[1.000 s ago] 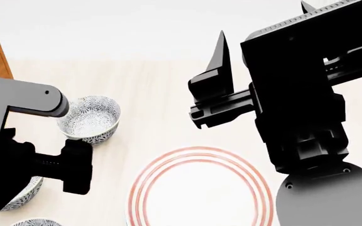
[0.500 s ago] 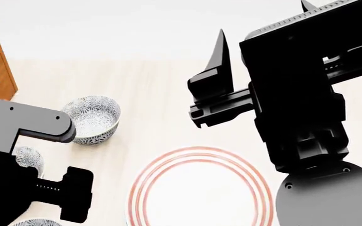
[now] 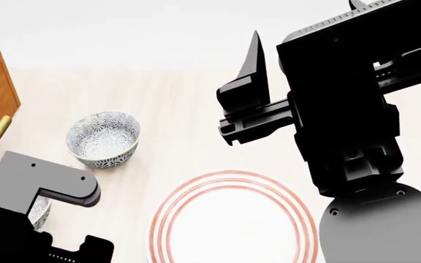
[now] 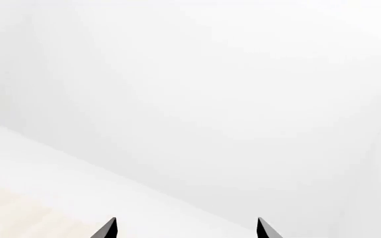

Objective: Put the bowl at the front on the plate.

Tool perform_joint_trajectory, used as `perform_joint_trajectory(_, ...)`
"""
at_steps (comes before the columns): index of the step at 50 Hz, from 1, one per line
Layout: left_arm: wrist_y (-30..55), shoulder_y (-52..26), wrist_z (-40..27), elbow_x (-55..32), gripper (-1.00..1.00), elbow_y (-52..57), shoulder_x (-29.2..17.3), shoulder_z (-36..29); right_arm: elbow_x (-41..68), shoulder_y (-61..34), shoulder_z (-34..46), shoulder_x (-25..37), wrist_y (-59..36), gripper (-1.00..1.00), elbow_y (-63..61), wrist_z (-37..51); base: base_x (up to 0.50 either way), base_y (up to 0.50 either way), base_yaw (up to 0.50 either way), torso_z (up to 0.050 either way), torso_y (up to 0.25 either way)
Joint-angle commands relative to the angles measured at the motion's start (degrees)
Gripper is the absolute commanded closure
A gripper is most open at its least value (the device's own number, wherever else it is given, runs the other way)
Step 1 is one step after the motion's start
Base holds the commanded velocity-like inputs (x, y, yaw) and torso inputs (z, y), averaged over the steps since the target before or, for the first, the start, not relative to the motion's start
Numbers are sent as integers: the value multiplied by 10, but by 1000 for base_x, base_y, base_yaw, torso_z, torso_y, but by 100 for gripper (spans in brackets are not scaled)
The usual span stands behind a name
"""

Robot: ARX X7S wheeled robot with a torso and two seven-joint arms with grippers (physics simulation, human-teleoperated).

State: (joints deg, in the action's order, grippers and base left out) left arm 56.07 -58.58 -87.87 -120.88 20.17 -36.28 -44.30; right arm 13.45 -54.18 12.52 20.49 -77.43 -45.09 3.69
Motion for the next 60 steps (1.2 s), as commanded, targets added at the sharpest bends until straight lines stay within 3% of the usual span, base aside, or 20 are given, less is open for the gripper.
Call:
perform_joint_trajectory(1, -14, 0, -8, -26, -100, 14, -14, -40, 1, 1, 1, 0, 5, -100, 2, 2, 0, 0, 0, 0, 0)
perform_joint_trajectory(15, -25, -9, 5, -54, -100, 5, -27, -92, 3, 3, 2, 3, 5, -100, -1, 5, 0, 0, 0, 0, 0)
perform_joint_trajectory(60, -35, 31, 59, -11, -100, -19, -30, -148, 9, 6, 11, 10, 23, -100, 11, 9, 0, 0, 0, 0, 0)
